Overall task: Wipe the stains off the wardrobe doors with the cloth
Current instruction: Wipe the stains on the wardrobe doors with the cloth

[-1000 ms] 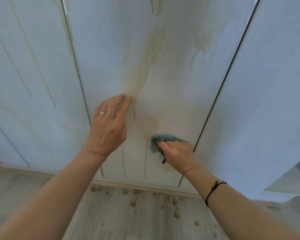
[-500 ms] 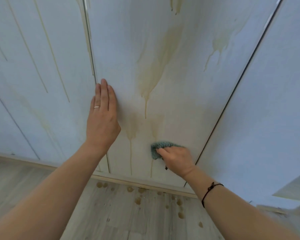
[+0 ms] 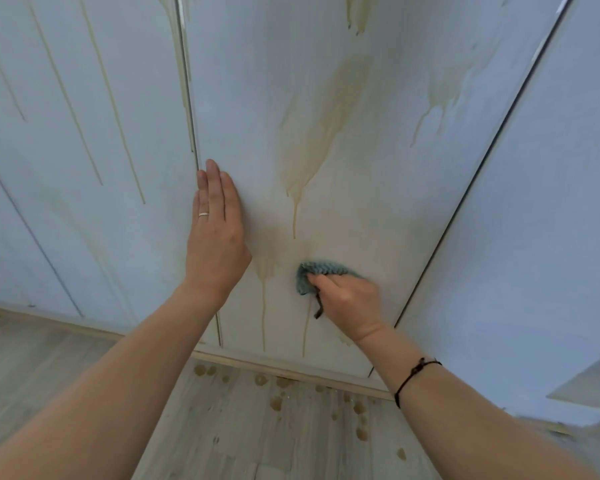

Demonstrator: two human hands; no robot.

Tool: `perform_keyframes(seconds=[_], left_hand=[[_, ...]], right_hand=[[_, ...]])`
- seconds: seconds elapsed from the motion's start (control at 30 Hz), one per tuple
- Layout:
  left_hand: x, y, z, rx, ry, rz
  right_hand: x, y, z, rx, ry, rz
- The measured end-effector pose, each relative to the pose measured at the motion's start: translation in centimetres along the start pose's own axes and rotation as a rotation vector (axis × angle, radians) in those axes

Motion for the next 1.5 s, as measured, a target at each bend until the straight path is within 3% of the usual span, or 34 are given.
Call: perform_keyframes(seconds=[0.07, 0.2, 0.27, 0.3, 0.37, 0.43, 0.47, 0.53, 0.63, 0.7, 0.73, 0.83, 0.93, 1.0, 1.13, 1.2, 1.23, 1.37, 1.43, 1.5], left_hand=[[0.1, 0.1, 0.0, 0.003, 0.004, -0.002], [0.7, 0.4, 0.3, 0.026, -0.043, -0.014], [0.8, 0.7, 0.4, 0.032, -0.057, -0.020], [0.7, 0.8, 0.2, 0.036, -0.057, -0.017], [0.5, 0.7, -0.1, 0.036, -0.039, -0.033], [0.2, 0.4, -0.2, 0.035, -0.020, -0.042], [0.0, 0.3, -0.2, 0.039, -0.009, -0.045], [-0.3, 0.2, 0.0, 0.046, 0.014, -0.048], [-0.7, 0.2, 0.1, 0.061, 0.006, -0.054], [-0.6, 0.4, -0.1, 0.058, 0.001, -0.070], [-0.6, 0.4, -0.2, 0.059, 0.000, -0.073], [-0.6, 0.2, -0.3, 0.051, 0.015, -0.067], [-1.3, -0.2, -0.3, 0.040, 0.055, -0.076], [-2.4, -0.5, 0.2, 0.049, 0.092, -0.096], [-3.8, -1.0, 0.6, 0.050, 0.142, -0.105], [-3.7, -1.1, 0.5, 0.054, 0.135, -0.120], [-3.6, -1.2, 0.5, 0.063, 0.131, -0.125], [-3.9, -2.5, 0.7, 0.103, 0.113, -0.139], [-4.4, -2.8, 0.6, 0.106, 0.101, -0.135], [-5.0, -2.7, 0.3, 0.097, 0.093, -0.109]], right_hand=[[0.2, -0.6, 1.4, 0.001, -0.014, -0.004], [3.9, -5.6, 9.0, 0.382, 0.185, -0.032], [4.5, -6.2, 8.8, 0.452, 0.223, -0.030], [3.7, -5.2, 6.9, 0.396, 0.143, -0.034], [1.5, -2.2, 1.1, 0.129, -0.065, -0.034], [0.8, -0.7, -2.2, -0.078, -0.142, -0.030], [1.1, -0.8, -1.7, -0.091, -0.146, -0.023], [1.7, -2.3, 2.4, 0.056, -0.099, -0.032], [3.0, -6.0, 10.0, 0.397, 0.152, -0.017], [3.7, -6.3, 11.6, 0.493, 0.291, -0.005], [3.1, -5.9, 11.2, 0.503, 0.271, -0.026], [-0.1, -1.7, 5.3, 0.246, 0.020, -0.070], [-2.0, 0.8, 1.4, -0.043, -0.059, -0.010], [-1.6, -0.2, 4.3, 0.008, -0.022, -0.010], [1.7, -5.6, 13.5, 0.416, 0.285, -0.026], [1.5, -5.7, 13.9, 0.485, 0.309, -0.030], [0.4, -4.5, 12.7, 0.435, 0.237, -0.030], [-4.6, 1.4, 5.2, -0.076, 0.013, -0.011], [-3.9, 0.5, 7.3, -0.026, 0.016, -0.004], [-1.7, -2.8, 12.4, 0.199, 0.140, -0.031]])
Point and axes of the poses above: each hand's wrist, its own z-axis towards the middle knuckle, its own y-axis out of the palm, x = y × z, the point moved 6 cm from there along z, towards the middle knuckle, and after that the axes turned 10 degrees about x, right-handed, at the moved point
